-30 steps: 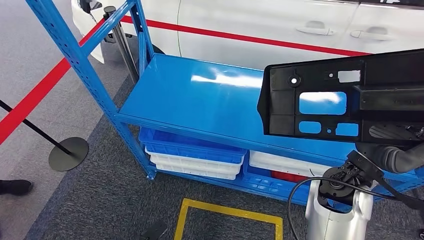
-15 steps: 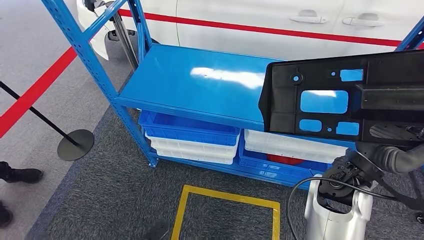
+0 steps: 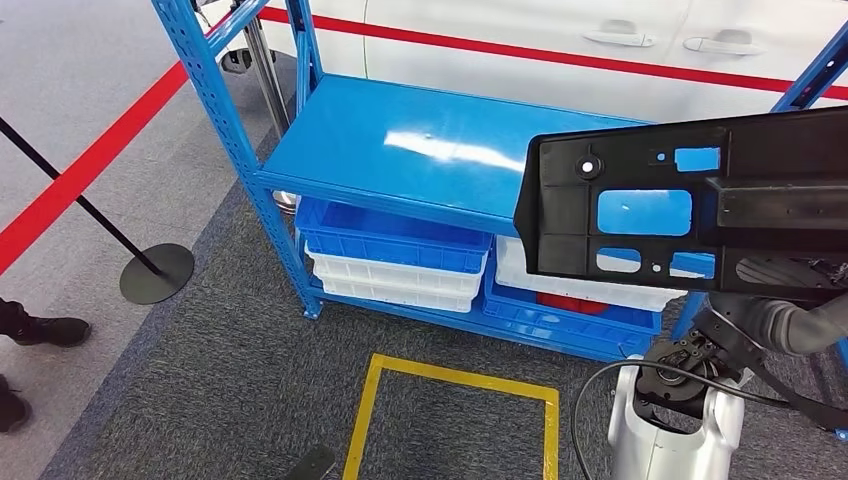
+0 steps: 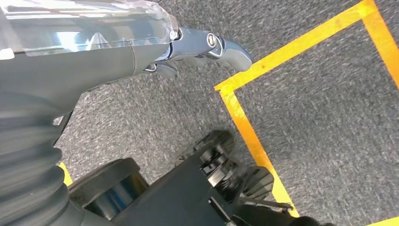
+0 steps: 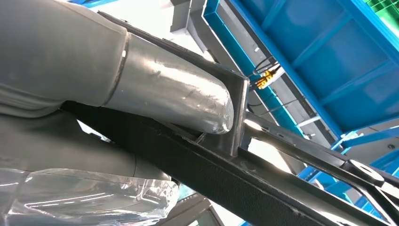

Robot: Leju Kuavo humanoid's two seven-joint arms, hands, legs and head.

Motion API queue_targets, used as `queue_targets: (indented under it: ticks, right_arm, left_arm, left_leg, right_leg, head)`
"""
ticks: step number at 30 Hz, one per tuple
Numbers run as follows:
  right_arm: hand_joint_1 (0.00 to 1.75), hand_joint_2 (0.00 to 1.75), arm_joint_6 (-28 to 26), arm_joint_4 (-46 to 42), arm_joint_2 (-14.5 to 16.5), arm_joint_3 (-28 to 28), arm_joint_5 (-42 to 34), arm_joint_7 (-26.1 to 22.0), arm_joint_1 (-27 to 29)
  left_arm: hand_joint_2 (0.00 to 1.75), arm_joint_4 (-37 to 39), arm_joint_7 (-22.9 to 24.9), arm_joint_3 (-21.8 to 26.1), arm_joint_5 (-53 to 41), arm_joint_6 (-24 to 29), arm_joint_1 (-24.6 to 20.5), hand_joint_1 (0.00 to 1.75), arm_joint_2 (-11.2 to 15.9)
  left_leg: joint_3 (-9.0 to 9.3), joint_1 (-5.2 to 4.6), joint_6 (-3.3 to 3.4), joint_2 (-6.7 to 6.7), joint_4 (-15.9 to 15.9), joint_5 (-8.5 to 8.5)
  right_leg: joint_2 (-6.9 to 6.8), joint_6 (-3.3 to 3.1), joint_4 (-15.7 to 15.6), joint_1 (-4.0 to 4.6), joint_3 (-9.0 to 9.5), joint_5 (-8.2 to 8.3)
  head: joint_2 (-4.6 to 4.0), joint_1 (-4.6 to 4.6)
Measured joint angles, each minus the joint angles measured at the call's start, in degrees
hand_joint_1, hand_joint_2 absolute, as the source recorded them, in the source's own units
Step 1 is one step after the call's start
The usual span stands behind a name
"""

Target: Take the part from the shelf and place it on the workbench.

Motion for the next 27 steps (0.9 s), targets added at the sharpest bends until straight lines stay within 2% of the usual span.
queue_targets:
  ticks: [2, 3, 6, 8, 9, 11, 12, 13, 14, 15, 17, 18, 20, 22, 24, 26, 27]
  right_arm:
    - [1.75, 0.00, 0.20, 0.00, -0.01, -0.03, -0.07, 0.00, -0.04]
    - [1.75, 0.00, 0.30, 0.01, 0.01, -0.05, -0.10, 0.00, -0.06]
    - [1.75, 0.00, 0.22, 0.01, 0.06, -0.21, -0.15, 0.01, -0.12]
    - [1.75, 0.00, -0.13, 0.00, 0.12, -0.32, -0.16, 0.00, -0.22]
    - [1.75, 0.00, -0.36, 0.00, 0.15, -0.34, -0.19, 0.00, -0.24]
    - [1.75, 0.00, -0.90, 0.00, 0.20, -0.34, -0.36, 0.00, -0.25]
    - [1.75, 0.00, -1.20, 0.00, 0.20, -0.35, -0.48, 0.00, -0.22]
    - [1.75, 0.00, -1.50, 0.00, 0.20, -0.36, -0.61, 0.00, -0.18]
    - [1.75, 0.00, -1.79, -0.01, 0.20, -0.36, -0.71, 0.00, -0.15]
    - [1.75, 0.00, -2.03, -0.04, 0.20, -0.37, -0.83, 0.00, -0.11]
    - [1.75, 0.00, -2.34, -0.20, 0.21, -0.38, -1.04, 0.00, -0.08]
    - [1.75, 0.00, -2.41, -0.28, 0.22, -0.39, -1.13, 0.00, -0.05]
    - [1.75, 0.00, -2.42, -0.44, 0.22, -0.44, -1.22, 0.01, 0.12]
    - [1.75, 0.00, -2.39, -0.68, 0.22, -0.51, -1.26, 0.01, 0.40]
    - [1.75, 0.00, -2.32, -0.92, 0.24, -0.59, -1.24, -0.02, 0.53]
    - [1.75, 0.00, -2.25, -1.03, 0.30, -0.69, -1.18, -0.04, 0.71]
    - [1.75, 0.00, -2.21, -1.04, 0.33, -0.80, -1.14, -0.04, 0.88]
  left_arm:
    - [1.75, -0.01, -0.16, 0.00, 0.00, 0.08, 0.03, 0.00, -0.03]
    - [1.75, -0.01, -0.28, 0.00, 0.00, 0.13, 0.04, 0.00, -0.03]
    - [1.75, 0.01, -0.56, 0.00, -0.02, 0.21, 0.09, 0.00, -0.04]
    - [1.75, -0.01, -0.66, 0.00, -0.04, 0.20, 0.09, 0.00, -0.04]
    - [1.75, -0.01, -0.70, 0.00, -0.04, 0.19, 0.09, 0.00, -0.03]
    - [1.75, -0.01, -0.74, 0.02, -0.05, 0.15, 0.16, 0.00, -0.03]
    - [1.75, -0.01, -0.74, 0.03, -0.06, 0.13, 0.23, 0.00, -0.03]
    - [1.75, -0.01, -0.74, 0.05, -0.08, 0.10, 0.30, 0.00, -0.03]
    - [1.75, -0.01, -0.75, 0.07, -0.10, 0.09, 0.34, 0.00, -0.03]
    - [1.75, -0.01, -0.76, 0.10, -0.16, 0.11, 0.36, 0.00, -0.03]
    - [1.75, -0.01, -0.81, 0.19, -0.25, 0.19, 0.38, 0.00, -0.01]
    - [1.75, -0.01, -0.84, 0.23, -0.30, 0.24, 0.39, 0.00, 0.01]
    - [1.75, -0.01, -0.89, 0.28, -0.36, 0.32, 0.43, 0.00, 0.04]
    - [1.75, -0.01, -0.98, 0.30, -0.41, 0.43, 0.40, 0.00, 0.04]
    - [1.75, -0.01, -1.16, 0.33, -0.45, 0.52, 0.37, 0.00, 0.02]
    - [1.75, -0.01, -1.40, 0.35, -0.54, 0.53, 0.50, 0.00, 0.01]
    - [1.75, -0.01, -1.50, 0.37, -0.60, 0.52, 0.59, 0.00, 0.01]
  left_leg:
    - [-0.43, -0.17, -0.40, 0.13, 0.85, -0.27]
    - [-0.64, -0.31, -0.68, 0.23, 1.22, -0.40]
    - [-0.98, -0.56, -1.43, 0.82, 1.46, -0.49]
    - [-1.56, -0.45, -2.09, 0.71, 2.91, -1.75]
    - [-2.53, -0.32, -2.46, 0.45, 5.20, -3.24]
    - [-5.81, 0.06, -3.03, 0.01, 12.50, -6.94]
    - [-7.38, 0.24, -3.22, -0.04, 15.87, -8.11]
    - [-8.23, 0.37, -3.33, -0.05, 17.64, -8.27]
    - [-8.04, 0.48, -3.35, -0.09, 17.17, -7.28]
    - [-6.79, 0.59, -3.28, -0.26, 14.44, -5.33]
    - [-3.09, 0.72, -2.89, -1.68, 6.27, -1.42]
    - [-1.76, 0.72, -2.70, -2.37, 3.31, -0.45]
    - [-1.06, 0.56, -2.38, -2.85, 1.47, -0.32]
    - [-1.05, 0.59, -1.73, -2.17, 0.95, 0.12]
    - [-0.96, 0.78, -0.84, -1.28, 0.18, 0.74]
    - [-1.07, 0.70, -0.40, -0.35, -0.05, 0.99]
    - [-1.15, 0.61, -0.36, 0.14, -0.03, 1.01]
  right_leg:
    - [-0.95, -0.53, -7.54, 0.19, 4.60, 1.99]
    - [-1.29, -0.89, -9.87, 0.34, 5.81, 2.35]
    - [-0.91, -1.89, -10.89, 0.52, 5.86, 2.40]
    - [-0.46, -2.54, -11.27, 0.27, 5.86, 2.76]
    - [-0.23, -2.83, -11.45, 0.13, 5.85, 2.93]
    - [0.33, -3.11, -11.48, 0.08, 5.67, 3.11]
    - [0.68, -3.14, -11.47, 0.09, 5.58, 3.16]
    - [1.06, -3.12, -11.46, 0.09, 5.53, 3.20]
    - [1.49, -3.06, -11.44, 0.07, 5.53, 3.25]
    - [1.96, -2.98, -11.43, 0.05, 5.58, 3.30]
    - [2.88, -2.66, -11.39, 0.05, 5.56, 3.44]
    - [3.31, -2.37, -11.36, 0.06, 5.41, 3.56]
    - [4.05, -1.59, -11.44, 0.00, 4.99, 3.95]
    - [4.29, -0.81, -11.53, -0.08, 4.72, 4.13]
    - [2.96, -0.41, -9.17, 0.03, 3.59, 2.33]
    - [1.35, -0.23, -2.38, 0.04, 0.53, -1.46]
    - [1.06, -0.10, 1.27, 0.03, -1.09, -2.94]
  head:
    - [0.00, 0.00]
    - [0.00, 0.00]
    - [0.00, -0.02]
    - [0.00, -0.02]
    - [0.00, -0.02]
    - [0.00, -0.02]
    - [0.00, -0.02]
    - [0.00, -0.02]
    - [0.00, -0.02]
    - [0.00, -0.02]
    - [0.00, -0.02]
    - [0.00, -0.02]
    - [0.00, -0.02]
    - [0.00, -0.02]
    - [0.00, -0.01]
    - [0.00, 0.00]
    - [0.00, 0.00]
